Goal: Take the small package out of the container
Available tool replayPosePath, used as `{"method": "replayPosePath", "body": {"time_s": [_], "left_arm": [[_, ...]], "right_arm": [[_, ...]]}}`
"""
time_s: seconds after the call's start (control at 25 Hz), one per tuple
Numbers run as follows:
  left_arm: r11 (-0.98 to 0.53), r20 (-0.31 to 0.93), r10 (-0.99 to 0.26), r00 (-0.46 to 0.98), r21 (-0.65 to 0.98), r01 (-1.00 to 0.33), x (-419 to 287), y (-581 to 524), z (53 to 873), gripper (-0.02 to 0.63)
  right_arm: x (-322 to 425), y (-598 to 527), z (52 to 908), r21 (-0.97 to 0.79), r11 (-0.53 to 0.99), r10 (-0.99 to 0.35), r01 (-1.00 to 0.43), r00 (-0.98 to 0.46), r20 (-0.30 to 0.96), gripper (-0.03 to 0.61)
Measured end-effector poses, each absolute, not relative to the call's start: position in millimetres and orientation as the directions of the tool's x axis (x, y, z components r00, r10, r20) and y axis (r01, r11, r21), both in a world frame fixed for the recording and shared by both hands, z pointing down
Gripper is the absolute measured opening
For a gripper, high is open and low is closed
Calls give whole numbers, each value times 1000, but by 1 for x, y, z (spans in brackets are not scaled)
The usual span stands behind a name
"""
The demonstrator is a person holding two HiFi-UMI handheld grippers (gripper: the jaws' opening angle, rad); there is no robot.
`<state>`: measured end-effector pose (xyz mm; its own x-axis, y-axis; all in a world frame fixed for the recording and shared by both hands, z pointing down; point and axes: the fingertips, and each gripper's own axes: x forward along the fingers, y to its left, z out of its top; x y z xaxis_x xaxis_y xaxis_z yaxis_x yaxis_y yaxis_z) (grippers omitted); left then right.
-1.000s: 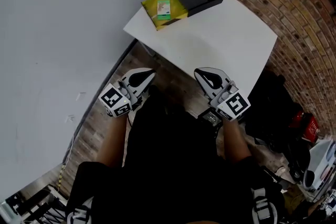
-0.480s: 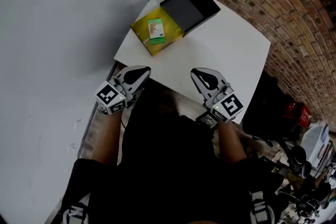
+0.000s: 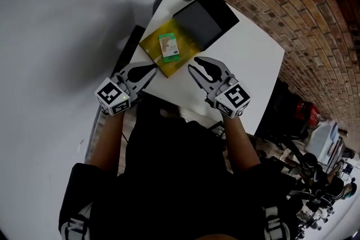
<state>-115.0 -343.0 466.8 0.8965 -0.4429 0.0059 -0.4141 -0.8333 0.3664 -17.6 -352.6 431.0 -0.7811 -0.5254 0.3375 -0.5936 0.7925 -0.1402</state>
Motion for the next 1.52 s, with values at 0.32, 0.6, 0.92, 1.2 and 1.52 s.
{"method": "replayPosePath", "body": {"time_s": [0.32, 0.6, 0.92, 1.2, 1.52], "left_arm": [[-804, -21, -440, 898, 456, -383, -135, -377, 500, 14], [-795, -41, -419, 907, 500, -344, -139, -392, 517, 14], [-793, -52, -393, 918, 525, -310, -146, -397, 532, 14], [-789, -57, -375, 925, 544, -286, -148, -398, 544, 14], [-781, -64, -363, 930, 565, -266, -149, -397, 555, 14]], "right_arm": [[-51, -416, 504, -199, 705, -519, -681, -686, 509, 201], [-60, -440, 561, -235, 613, -497, -754, -600, 627, 278], [-59, -454, 612, -213, 516, -465, -830, -480, 744, 344], [-61, -455, 645, -214, 470, -384, -856, -417, 824, 383], [-58, -453, 671, -136, 480, -311, -866, -314, 897, 385]]}}
